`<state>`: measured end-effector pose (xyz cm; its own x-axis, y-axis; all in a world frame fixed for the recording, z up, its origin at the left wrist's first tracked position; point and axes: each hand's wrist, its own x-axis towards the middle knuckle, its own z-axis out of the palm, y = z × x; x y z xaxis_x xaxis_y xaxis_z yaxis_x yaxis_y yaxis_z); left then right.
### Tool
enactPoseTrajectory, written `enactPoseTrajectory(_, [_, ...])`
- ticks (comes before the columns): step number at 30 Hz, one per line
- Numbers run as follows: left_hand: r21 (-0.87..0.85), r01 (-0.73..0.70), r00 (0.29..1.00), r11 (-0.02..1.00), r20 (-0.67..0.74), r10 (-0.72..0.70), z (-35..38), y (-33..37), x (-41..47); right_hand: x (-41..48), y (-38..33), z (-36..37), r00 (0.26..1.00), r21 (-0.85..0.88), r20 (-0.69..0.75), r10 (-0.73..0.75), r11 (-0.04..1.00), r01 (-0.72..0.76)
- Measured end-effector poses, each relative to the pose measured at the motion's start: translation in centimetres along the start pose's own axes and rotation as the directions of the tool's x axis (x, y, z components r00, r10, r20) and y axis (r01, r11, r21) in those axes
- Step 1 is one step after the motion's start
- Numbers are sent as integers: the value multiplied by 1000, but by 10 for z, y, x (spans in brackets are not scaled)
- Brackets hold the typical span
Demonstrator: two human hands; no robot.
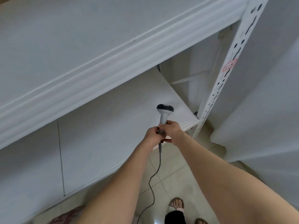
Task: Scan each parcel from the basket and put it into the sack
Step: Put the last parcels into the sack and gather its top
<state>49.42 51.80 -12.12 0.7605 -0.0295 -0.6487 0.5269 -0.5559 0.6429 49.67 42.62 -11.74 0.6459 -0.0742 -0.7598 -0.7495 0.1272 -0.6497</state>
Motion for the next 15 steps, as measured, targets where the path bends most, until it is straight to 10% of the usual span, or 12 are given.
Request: enactPoseTrajectory(15, [-183, 49, 991, 982, -115, -71, -3, -20, 85, 85, 0, 19, 999, 45, -35, 26, 999, -24])
